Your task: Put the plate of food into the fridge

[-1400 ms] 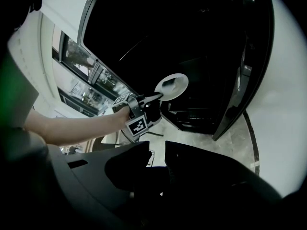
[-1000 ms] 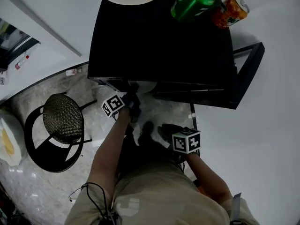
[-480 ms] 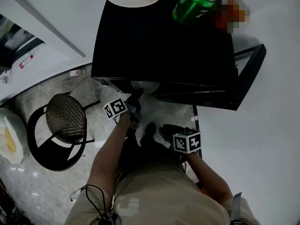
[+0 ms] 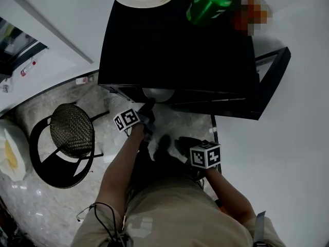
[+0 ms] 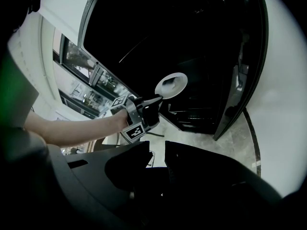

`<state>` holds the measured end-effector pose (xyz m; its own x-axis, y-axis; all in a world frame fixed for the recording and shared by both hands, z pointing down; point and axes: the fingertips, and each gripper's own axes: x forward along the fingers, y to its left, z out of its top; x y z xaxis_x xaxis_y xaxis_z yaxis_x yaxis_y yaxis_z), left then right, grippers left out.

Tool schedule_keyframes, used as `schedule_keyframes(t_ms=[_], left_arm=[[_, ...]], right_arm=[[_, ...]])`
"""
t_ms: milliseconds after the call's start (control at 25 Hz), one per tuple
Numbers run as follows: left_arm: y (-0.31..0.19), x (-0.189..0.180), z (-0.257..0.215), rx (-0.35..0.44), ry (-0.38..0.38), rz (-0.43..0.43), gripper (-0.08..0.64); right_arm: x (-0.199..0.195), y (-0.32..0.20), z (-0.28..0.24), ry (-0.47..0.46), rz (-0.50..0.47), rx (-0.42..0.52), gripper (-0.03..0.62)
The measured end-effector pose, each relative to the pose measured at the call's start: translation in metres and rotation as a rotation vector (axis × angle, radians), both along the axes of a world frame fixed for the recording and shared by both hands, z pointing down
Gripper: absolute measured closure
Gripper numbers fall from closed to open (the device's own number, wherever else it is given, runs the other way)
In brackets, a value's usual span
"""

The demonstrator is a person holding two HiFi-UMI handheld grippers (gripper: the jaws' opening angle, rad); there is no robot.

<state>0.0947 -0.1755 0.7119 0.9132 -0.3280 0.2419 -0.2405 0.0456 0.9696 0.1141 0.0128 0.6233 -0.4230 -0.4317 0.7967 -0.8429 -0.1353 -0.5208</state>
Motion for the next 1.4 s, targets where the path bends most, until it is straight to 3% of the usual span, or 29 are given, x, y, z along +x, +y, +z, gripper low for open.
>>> schedule_keyframes(t_ms=[1200,1400], left_arm=[[-0.022,0.021,0.001,0.003,-0.012,-0.048,0.535],[-0.021,0.022,-0.005,0.005,0.035,-0.066,0.530]], right_arm=[[0.004,-0.006,0.001,0.011,-0.002,0.001,0.483],[0.006,-0.006,0.001,0.009,-0.001,0.003,0.483]])
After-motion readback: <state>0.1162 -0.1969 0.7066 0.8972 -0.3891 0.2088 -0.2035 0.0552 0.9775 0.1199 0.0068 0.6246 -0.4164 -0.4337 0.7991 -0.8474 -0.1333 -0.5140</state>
